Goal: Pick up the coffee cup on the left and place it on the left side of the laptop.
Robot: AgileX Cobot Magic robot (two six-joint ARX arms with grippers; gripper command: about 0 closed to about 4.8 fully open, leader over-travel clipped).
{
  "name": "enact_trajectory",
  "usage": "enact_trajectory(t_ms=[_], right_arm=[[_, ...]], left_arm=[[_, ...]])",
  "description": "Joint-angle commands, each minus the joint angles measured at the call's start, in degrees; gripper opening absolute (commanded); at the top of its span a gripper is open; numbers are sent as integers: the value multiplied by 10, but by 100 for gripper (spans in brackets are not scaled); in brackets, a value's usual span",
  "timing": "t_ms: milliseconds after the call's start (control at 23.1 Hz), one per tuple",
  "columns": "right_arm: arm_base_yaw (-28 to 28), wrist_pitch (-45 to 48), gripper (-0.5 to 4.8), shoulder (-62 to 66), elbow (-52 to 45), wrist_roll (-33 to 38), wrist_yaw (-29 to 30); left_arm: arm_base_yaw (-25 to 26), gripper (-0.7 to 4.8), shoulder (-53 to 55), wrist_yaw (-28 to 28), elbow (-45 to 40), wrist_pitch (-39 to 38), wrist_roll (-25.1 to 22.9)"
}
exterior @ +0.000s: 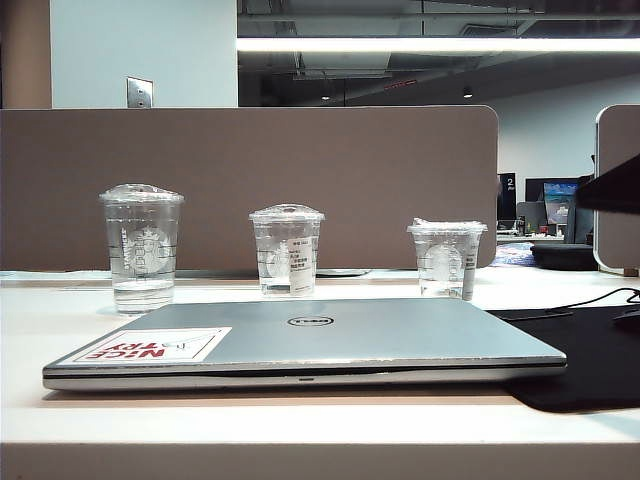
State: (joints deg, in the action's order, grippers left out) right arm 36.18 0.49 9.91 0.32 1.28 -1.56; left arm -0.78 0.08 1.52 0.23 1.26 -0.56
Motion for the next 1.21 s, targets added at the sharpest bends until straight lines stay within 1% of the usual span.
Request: enact_trajectory(t_ms=[43,173,303,347,433,520,650,737,780,823,867,910,953,1040,1083,1127,1170,1213], right_arm=[[15,10,-4,-1,-2,2,3],[17,10,-4,-1,-2,2,2],[17,10,-4,-1,-2,2,2],[17,10,-4,-1,-2,2,2],[18,10,-5,-1,-2,2,2],[18,10,-4,-1,-2,2,2],[18,10,-4,-1,-2,2,2],[18,10,-4,-1,-2,2,2],[18,10,-4,-1,-2,2,2],[18,10,-4,-1,-2,2,2],[18,10,-4,-1,-2,2,2],[18,10,-4,-1,-2,2,2],[18,10,-4,-1,-2,2,2],[18,10,-4,-1,-2,2,2],[18,10,-4,-1,-2,2,2],[18,10,-4,-1,-2,2,2],[18,10,-4,-1,-2,2,2],[18,11,-4,-1,-2,2,2]], left_arm=[[0,-5,0,-3,2,7,2],[1,-5,0,2,2,56,2],[1,-5,7,21,7,76,6],[1,-5,20,24,7,95,5],[2,-5,61,17,8,133,3],[2,-5,104,-5,12,164,-3],[2,-5,188,-41,30,222,-41],[2,-3,303,-58,59,286,-88],[2,34,343,-76,69,306,-96],[3,113,378,-97,76,324,-101],[4,223,424,-123,88,347,-107],[5,277,464,-140,98,363,-112],[5,312,514,-158,112,382,-120],[5,373,593,-175,138,407,-131],[5,420,641,-182,155,423,-131],[6,479,712,-197,184,442,-129],[9,479,774,-222,210,458,-129],[9,479,807,-235,226,466,-130]])
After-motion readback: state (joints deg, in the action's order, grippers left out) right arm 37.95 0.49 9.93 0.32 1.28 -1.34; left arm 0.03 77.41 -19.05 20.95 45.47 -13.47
